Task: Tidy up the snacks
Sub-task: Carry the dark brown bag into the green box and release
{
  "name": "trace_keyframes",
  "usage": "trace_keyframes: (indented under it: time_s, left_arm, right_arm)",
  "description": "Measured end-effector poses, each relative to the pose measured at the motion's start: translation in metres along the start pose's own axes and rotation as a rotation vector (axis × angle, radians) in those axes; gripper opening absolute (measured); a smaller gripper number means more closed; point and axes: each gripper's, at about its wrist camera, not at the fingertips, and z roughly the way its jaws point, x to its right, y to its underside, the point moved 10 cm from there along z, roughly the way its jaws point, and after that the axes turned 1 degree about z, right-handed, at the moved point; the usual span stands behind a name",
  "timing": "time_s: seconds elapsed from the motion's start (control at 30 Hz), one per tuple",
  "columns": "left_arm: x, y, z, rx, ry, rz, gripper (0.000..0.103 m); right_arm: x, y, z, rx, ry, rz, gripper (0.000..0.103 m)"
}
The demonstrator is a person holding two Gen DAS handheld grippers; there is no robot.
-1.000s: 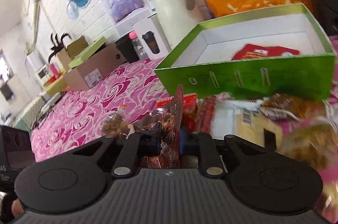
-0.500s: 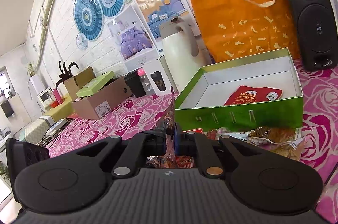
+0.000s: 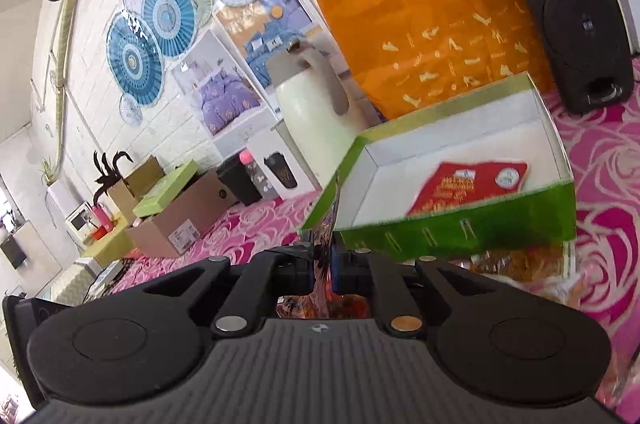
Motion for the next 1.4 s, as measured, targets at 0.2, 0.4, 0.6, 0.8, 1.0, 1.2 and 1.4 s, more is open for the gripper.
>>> trace_keyframes:
  time_s: [0.2, 0.4, 0.6, 0.8, 1.0, 1.2, 1.4]
  left_arm:
    - [0.011, -0.03, 0.005, 0.065, 0.013, 0.013, 0.028]
    - [0.018, -0.044, 0.021, 0.066, 0.01, 0.047, 0.026]
    - [0.015, -0.058, 0.042, 0.072, 0.008, 0.046, 0.026]
    - [0.008, -0.064, 0.072, 0.049, 0.002, 0.041, 0.026]
    - [-0.005, -0.053, 0.101, -0.004, -0.008, 0.033, 0.026]
    - [-0.009, -0.054, 0.128, -0.032, -0.018, 0.065, 0.026]
    - [-0.009, -0.059, 0.151, -0.057, -0.057, 0.112, 0.026]
  right_arm:
    - [0.002, -0.024, 0.003, 0.048, 0.023, 0.004, 0.017]
    - [0.017, -0.034, 0.008, 0.078, 0.045, 0.057, 0.018]
    - [0.028, -0.05, 0.025, 0.088, 0.065, 0.056, 0.019]
    - [0.051, -0.059, 0.044, 0.102, 0.067, 0.124, 0.018]
    - [0.079, -0.052, 0.062, 0.073, 0.087, 0.181, 0.018]
    - [0.104, -0.047, 0.073, 0.072, 0.112, 0.248, 0.018]
    - [0.129, -0.047, 0.083, 0.076, 0.135, 0.342, 0.017]
